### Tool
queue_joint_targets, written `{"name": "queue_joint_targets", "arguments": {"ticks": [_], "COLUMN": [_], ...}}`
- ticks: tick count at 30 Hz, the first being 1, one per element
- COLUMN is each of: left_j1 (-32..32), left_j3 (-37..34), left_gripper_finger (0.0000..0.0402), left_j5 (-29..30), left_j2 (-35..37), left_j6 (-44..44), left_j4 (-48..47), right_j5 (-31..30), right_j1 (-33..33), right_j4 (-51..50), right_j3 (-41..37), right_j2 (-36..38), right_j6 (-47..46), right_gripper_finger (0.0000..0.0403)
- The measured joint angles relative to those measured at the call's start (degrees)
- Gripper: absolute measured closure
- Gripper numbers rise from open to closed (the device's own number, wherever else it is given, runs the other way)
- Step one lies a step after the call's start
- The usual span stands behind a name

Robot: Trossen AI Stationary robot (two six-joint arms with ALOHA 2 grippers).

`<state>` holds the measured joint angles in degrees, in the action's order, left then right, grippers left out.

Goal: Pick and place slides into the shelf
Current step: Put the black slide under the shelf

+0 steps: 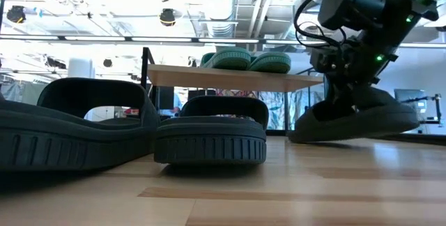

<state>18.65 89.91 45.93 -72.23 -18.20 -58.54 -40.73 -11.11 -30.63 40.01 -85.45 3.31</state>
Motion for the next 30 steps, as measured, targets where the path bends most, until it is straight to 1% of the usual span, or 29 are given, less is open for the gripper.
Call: {"name": "queue_joint_targets", "arguments": {"ticks": [3, 10, 12, 21, 30], "left_j1": [0.0, 0.0, 0.0, 0.0, 0.0], "left_j3": [0.0, 0.0, 0.0, 0.0, 0.0], "left_gripper_finger": [0.0262, 0.0262, 0.0262, 0.0262, 0.0262], "left_j5": [0.0, 0.0, 0.0, 0.0, 0.0], "left_j2": [0.0, 0.0, 0.0, 0.0, 0.0], "left_j6": [0.0, -0.3, -0.3, -0.7, -0.7], "left_j4": [0.0, 0.0, 0.0, 0.1, 0.1], "right_j5": [-1.6, -1.4, -1.4, -0.5, 0.4], "right_j1": [0.1, 0.9, 1.1, 1.1, 1.1], "right_j4": [-0.2, -0.5, -1.2, -2.1, -2.6], "right_j3": [0.0, 0.0, 0.0, 0.0, 0.1], "right_j2": [0.0, 0.0, 0.0, 0.1, 0.1], "right_j6": [-1.2, -1.3, -1.4, -1.4, -1.3], "right_gripper_finger": [0.04, 0.0398, 0.0391, 0.0339, 0.033]}}
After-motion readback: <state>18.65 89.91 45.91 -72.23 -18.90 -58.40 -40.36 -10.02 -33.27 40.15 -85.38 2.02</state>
